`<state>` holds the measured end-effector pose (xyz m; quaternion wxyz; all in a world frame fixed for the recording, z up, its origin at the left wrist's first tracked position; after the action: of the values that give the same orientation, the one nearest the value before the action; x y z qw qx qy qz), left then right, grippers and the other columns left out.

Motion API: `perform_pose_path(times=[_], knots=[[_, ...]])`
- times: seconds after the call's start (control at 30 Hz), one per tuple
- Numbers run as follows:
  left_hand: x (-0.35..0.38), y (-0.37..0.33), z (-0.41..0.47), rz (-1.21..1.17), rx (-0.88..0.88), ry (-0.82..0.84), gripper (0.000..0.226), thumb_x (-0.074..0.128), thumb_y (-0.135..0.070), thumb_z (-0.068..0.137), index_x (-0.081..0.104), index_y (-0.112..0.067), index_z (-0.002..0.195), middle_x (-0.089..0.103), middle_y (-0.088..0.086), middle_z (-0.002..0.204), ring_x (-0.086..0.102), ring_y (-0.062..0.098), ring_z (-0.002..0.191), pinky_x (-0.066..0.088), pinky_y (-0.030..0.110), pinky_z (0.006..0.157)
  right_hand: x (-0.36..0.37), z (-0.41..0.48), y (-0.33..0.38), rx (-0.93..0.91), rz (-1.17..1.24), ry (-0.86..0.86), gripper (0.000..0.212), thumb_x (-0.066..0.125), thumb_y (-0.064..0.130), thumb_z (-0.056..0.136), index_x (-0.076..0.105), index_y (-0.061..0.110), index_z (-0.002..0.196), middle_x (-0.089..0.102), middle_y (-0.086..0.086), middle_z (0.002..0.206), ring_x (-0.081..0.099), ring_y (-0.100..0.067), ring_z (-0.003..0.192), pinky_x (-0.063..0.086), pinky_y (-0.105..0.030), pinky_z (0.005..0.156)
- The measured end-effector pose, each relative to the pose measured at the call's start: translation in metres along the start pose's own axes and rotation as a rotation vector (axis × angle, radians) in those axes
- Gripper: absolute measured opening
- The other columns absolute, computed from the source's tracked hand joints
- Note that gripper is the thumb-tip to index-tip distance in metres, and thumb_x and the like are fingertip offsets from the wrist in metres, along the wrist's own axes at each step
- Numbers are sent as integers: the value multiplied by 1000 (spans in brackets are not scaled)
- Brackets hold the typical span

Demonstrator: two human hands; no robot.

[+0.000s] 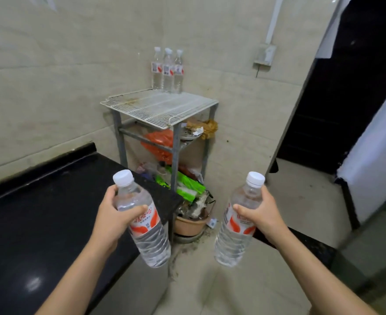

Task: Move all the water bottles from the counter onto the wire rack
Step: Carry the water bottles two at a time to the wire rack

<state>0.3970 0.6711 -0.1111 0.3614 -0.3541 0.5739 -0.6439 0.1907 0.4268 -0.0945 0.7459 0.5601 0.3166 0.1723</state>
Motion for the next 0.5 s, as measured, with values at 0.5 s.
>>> perform_pose_path(times=[0.5], knots=[[169, -55, 124, 34, 183, 25, 69, 76, -30, 32, 55, -26, 98, 68, 3, 97, 69, 10, 83, 56, 24, 66, -102, 194, -30, -111, 54, 97, 49, 79, 0, 61, 50, 22, 94, 61, 5, 86, 63, 11, 66, 47, -5, 55]])
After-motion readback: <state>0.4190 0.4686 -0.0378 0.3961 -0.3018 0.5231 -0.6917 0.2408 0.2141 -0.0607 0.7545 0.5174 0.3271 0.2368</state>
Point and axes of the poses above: each hand's wrist, its own z-axis towards the middle knuckle, its own x-axis out of the palm, y = z × x, the point moved 9 cm from there along z, towards the middle knuckle
